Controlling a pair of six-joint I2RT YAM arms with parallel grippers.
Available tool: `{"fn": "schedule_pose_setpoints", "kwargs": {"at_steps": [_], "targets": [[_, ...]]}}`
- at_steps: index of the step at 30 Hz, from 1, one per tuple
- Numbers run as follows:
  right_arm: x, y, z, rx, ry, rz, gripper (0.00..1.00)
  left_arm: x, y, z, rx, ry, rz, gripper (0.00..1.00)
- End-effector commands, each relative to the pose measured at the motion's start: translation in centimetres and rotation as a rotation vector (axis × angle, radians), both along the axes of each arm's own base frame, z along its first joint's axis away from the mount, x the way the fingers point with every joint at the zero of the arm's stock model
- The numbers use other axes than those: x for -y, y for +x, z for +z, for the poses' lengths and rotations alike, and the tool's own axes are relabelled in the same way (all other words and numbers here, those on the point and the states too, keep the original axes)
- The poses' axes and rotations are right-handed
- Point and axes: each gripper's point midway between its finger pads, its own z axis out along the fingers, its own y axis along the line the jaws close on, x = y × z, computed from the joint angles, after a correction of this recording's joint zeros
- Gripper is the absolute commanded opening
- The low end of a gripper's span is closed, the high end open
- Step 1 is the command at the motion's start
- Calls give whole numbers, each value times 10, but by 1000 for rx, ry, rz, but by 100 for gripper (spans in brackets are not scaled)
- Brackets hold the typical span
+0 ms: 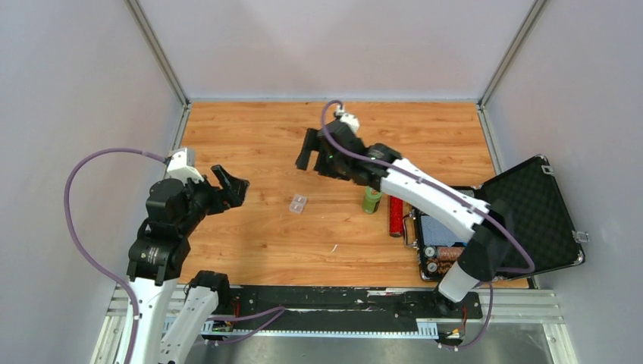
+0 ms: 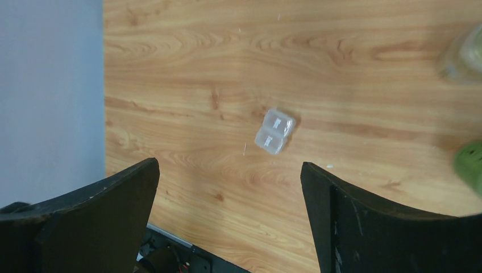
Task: Sort the pills into containers
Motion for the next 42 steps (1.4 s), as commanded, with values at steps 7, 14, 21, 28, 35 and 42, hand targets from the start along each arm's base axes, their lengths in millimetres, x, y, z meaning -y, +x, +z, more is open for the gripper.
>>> {"fn": "schedule_pose_setpoints", "kwargs": {"at_steps": [7, 14, 21, 28, 35, 42], "targets": [[-64, -23, -106, -248, -192, -187, 87, 6, -14, -16, -118, 12, -55, 100], [-71, -32, -157, -332, -271, -174, 96, 7, -31, -44, -216, -54, -17, 100], [-83, -27, -182, -346, -315, -137, 100, 6, -43, -55, -259, -57, -14, 100], [-85, -14, -198, -334, -344, -153, 95, 2, -47, -57, -271, -34, -6, 100], [-77, 5, -207, -300, -391, -163, 84, -2, -49, -60, -283, -20, 10, 100], [-71, 16, -215, -301, -430, -101, 71, -4, -43, -59, -284, 2, 11, 100]]}}
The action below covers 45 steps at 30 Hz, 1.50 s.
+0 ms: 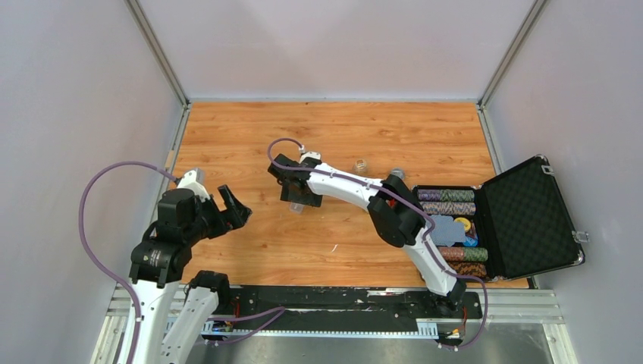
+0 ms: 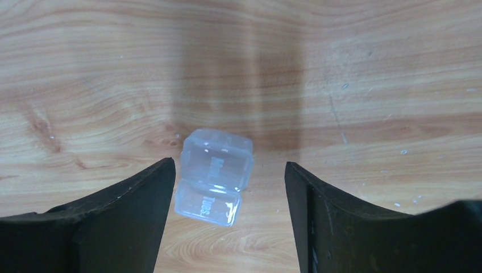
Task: Sort the pills into containers
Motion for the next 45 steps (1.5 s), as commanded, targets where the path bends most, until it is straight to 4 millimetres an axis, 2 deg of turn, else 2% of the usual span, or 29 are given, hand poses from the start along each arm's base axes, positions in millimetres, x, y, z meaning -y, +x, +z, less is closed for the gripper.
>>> {"fn": "schedule_pose_setpoints", "kwargs": {"at_steps": [1, 9, 13, 14, 15, 18, 20, 22, 26, 28, 32, 35, 40, 43, 45], "targets": [[-4, 15, 9, 30, 7, 63, 69, -3, 7, 7, 19, 22, 7, 100], [-10, 9, 10, 38, -23, 396, 59, -1, 12, 3, 4, 9, 12, 100], [-8, 4, 11, 25, -14, 465, 42, 5, 17, 4, 1, -18, -2, 100], [-8, 3, 12, 22, -9, 470, 41, 6, 19, 4, 3, -22, -4, 100], [-7, 3, 13, 21, -5, 477, 44, 7, 20, 4, -1, -28, -7, 100], [-2, 5, 17, 30, -19, 441, 72, 8, 23, 2, -13, -30, -9, 100], [1, 3, 19, 16, -5, 400, 80, 9, 24, 2, -15, -31, -10, 100], [0, -4, 18, -24, 20, 365, 78, 9, 25, 2, -17, -33, -8, 100], [7, -19, 9, -101, 33, 266, 66, 11, 27, 1, -17, -47, -8, 100], [11, -23, 7, -115, 27, 240, 65, 13, 28, 0, -21, -55, -11, 100], [17, -26, 9, -124, 14, 206, 82, 15, 29, -3, -32, -65, -19, 100], [17, -31, 9, -133, 2, 191, 83, 15, 31, -6, -44, -62, -17, 100], [21, -41, 2, -143, -67, 187, 73, 16, 34, -5, -40, -66, -16, 100], [22, -43, 3, -123, -88, 218, 62, 16, 35, -6, -40, -69, -17, 100], [21, -40, 7, -102, -91, 241, 58, 18, 34, -8, -46, -71, -25, 100]]}}
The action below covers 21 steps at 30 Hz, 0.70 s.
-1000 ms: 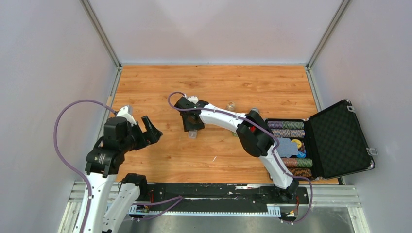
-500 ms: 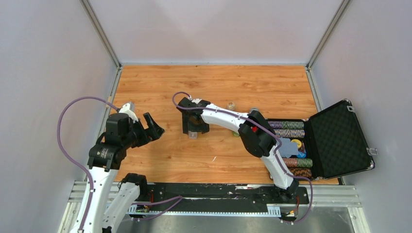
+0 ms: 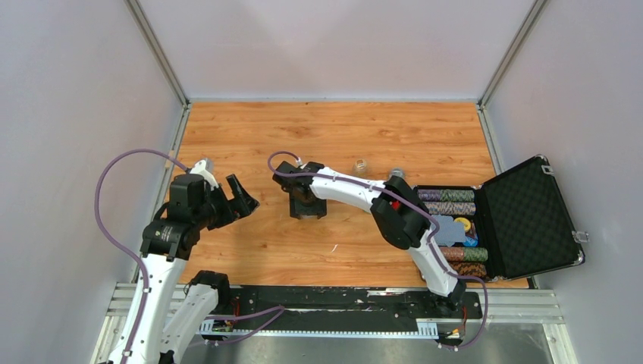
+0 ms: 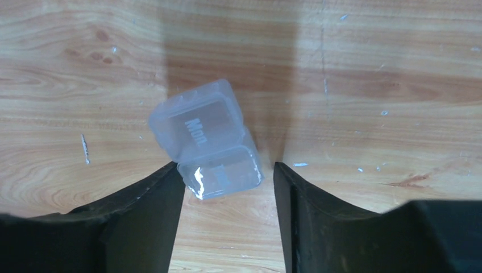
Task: Sort the pills into containers
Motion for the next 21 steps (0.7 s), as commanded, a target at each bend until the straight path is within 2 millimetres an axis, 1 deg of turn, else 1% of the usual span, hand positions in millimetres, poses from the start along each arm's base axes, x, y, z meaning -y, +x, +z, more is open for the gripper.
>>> {"fn": "schedule_pose_setpoints", "kwargs": {"at_steps": [1, 5, 6, 7, 10, 11, 13, 15, 16, 18, 21], "targets": [[-6, 5, 21, 71, 12, 43, 56, 6, 7, 6, 33, -34, -12, 100], [-10, 8, 26, 95, 44, 96, 48, 6, 6, 5, 31, -32, -15, 100], [-11, 8, 27, 100, 50, 113, 47, 5, 6, 4, 31, -29, -11, 100], [-12, 9, 28, 103, 56, 132, 48, 4, 6, 4, 30, -27, -9, 100], [-13, 10, 28, 117, 60, 192, 72, 4, 7, 3, 28, -27, -7, 100], [-12, 11, 29, 124, 59, 211, 78, 4, 7, 3, 28, -26, -8, 100], [-11, 13, 29, 135, 52, 242, 82, 4, 7, 3, 27, -24, -8, 100], [-12, 15, 28, 142, 57, 284, 80, 3, 8, 3, 27, -22, -1, 100], [-15, 17, 29, 150, 73, 324, 76, 2, 8, 3, 28, -17, 5, 100], [-22, 15, 29, 160, 107, 410, 71, -1, 9, 4, 33, -10, 18, 100], [-21, 17, 28, 168, 111, 467, 67, -2, 9, 5, 41, -5, 27, 100]]}}
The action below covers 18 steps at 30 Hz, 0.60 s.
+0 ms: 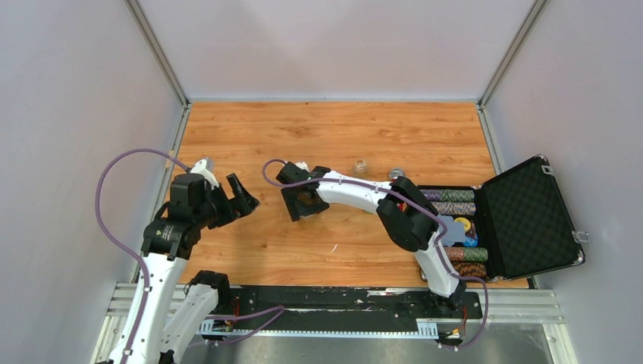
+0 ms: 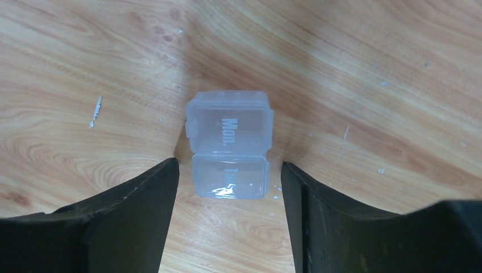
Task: Sort the pills into containers
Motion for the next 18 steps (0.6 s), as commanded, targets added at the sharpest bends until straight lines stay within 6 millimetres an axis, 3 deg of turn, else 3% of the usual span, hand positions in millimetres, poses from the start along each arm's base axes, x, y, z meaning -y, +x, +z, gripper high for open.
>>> {"fn": "schedule_pose_setpoints", "kwargs": {"at_steps": [1, 6, 10, 18], "targets": [[-16, 13, 27, 78, 94, 153, 66, -5, 7, 5, 35, 5, 34, 100], [-14, 17, 28, 95, 103, 165, 59, -5, 8, 3, 24, 4, 44, 100], [-18, 19, 33, 104, 128, 170, 45, -5, 7, 1, 21, -5, 53, 100], [-20, 15, 78, 117, 281, 162, 38, 9, 11, -2, 12, -81, 18, 100]]}}
